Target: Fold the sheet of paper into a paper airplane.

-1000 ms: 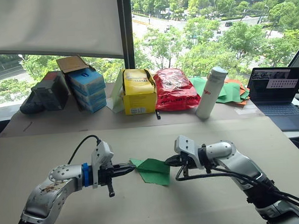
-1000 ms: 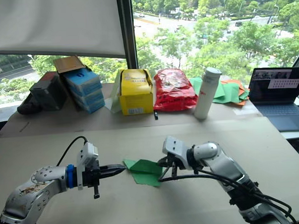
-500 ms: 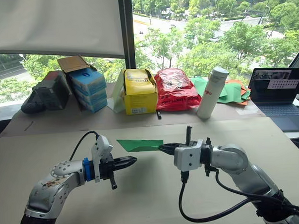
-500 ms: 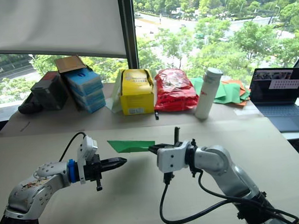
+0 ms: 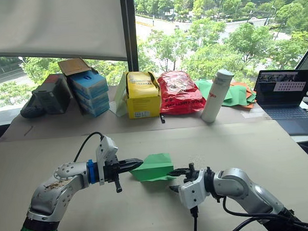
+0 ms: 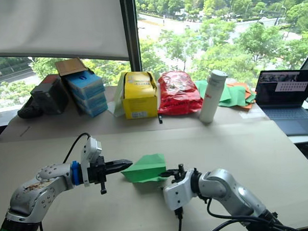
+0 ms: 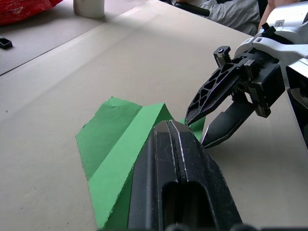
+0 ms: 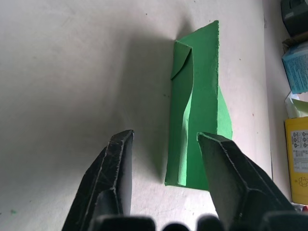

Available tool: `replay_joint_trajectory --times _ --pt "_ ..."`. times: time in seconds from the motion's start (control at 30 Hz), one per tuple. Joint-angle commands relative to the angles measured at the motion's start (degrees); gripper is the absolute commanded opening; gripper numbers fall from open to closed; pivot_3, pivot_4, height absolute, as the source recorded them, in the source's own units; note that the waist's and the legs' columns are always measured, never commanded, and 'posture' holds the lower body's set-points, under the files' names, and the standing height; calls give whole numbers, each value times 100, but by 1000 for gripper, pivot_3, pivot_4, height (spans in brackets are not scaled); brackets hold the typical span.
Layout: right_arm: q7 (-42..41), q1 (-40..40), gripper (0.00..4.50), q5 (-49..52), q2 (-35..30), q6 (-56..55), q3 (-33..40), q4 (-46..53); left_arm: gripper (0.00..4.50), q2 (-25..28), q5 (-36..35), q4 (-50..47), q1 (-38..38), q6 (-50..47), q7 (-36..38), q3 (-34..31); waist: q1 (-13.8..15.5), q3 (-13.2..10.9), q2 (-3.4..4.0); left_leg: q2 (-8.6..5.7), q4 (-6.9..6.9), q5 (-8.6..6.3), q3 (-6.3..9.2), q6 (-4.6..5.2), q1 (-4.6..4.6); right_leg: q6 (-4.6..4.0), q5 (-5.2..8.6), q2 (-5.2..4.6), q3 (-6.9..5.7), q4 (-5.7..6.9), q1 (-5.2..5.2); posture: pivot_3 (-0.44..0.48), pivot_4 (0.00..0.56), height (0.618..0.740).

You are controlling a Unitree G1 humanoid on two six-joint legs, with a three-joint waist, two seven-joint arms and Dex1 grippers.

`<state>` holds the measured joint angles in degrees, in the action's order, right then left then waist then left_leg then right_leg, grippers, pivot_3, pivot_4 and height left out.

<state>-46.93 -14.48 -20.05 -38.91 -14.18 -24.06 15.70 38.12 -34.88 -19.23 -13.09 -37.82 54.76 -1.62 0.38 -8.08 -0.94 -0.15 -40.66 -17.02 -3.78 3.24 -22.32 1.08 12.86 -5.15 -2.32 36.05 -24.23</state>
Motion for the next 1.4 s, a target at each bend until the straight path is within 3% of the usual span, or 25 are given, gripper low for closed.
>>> replay_joint_trajectory --times 0.03,0.2,0.3,0.5,0.83,1.1,1.4 --pt "-581 -28 2914 1100 83 797 219 753 0 56 -59 -39 -108 -14 42 -10 8 0 0 1 0 0 1 0 0 0 0 0 0 0 0 0 150 740" --pt "-828 -457 2914 2154 283 2273 646 1073 0 73 -30 -20 -124 10 56 31 12 -1 -1 1 -1 -4 5 8 0 0 -1 -7 -1 0 2 0 150 740" --pt "-761 -785 2073 2178 366 3122 715 700 0 73 -37 -28 -129 4 49 43 16 0 -1 2 -1 -6 7 10 1 -1 -1 -13 0 1 2 0 150 740" --pt "-741 -785 65 1859 339 3145 373 214 0 84 -51 -60 -123 -4 13 16 31 0 -1 -2 -1 -6 7 9 -8 -2 -1 -15 0 -3 -1 0 150 740" --pt "-665 -399 65 1416 367 3546 -99 188 0 105 227 265 -643 192 133 238 28 0 -2 -3 -3 -5 2 8 -1 0 -1 -4 -4 2 2 0 150 740" --pt "-518 -284 65 1254 515 4053 -262 429 0 55 1652 1569 -1743 1434 955 1608 -2 2 -5 -7 -7 -3 -9 6 3 1 -1 20 -1 3 5 0 150 740" --pt "-384 -169 65 1259 472 4413 -134 708 0 -175 1951 1756 -1557 1767 1247 1952 20 2 -5 -2 -13 -24 -9 41 0 2 0 26 3 2 2 0 150 740"
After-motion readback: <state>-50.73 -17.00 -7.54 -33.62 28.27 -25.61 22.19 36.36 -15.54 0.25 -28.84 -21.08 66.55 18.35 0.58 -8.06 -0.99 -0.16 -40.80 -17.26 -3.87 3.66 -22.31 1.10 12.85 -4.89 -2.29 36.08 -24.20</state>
